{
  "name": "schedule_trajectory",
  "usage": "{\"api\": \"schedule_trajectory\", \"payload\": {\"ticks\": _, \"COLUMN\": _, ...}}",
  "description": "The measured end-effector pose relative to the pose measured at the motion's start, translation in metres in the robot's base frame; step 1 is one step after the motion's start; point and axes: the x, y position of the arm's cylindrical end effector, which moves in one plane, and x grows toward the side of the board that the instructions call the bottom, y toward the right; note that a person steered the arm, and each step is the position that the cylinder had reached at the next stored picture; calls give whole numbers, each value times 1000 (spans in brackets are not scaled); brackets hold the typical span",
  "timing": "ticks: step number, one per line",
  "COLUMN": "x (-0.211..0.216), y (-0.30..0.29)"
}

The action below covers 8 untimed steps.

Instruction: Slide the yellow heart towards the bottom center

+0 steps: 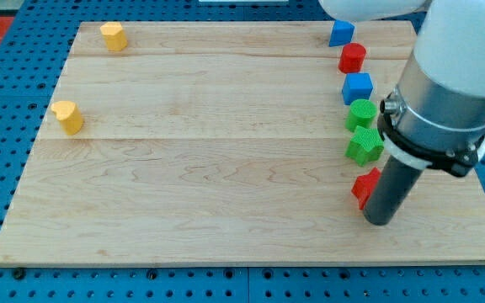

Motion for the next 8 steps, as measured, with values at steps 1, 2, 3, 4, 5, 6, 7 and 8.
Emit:
{"api": "schedule_trajectory", "payload": {"ticks": 1, "x": -2, "y": 9}}
{"api": "schedule_trajectory", "payload": {"ticks": 2, "x": -12, "y": 9}}
{"api": "schedule_trajectory", "payload": {"ticks": 3, "x": -26, "y": 9}}
{"api": "schedule_trajectory", "payload": {"ticks": 4, "x": -14, "y": -34}}
{"api": "schedule_trajectory", "payload": {"ticks": 5, "x": -13, "y": -128}}
{"api": "schedule_trajectory", "payload": {"ticks": 6, "x": -19, "y": -234}}
{"api": "schedule_trajectory", "payload": {"ticks": 7, "x": -38, "y": -323}}
{"api": "schedule_trajectory", "payload": {"ticks": 8, "x": -97, "y": -366}}
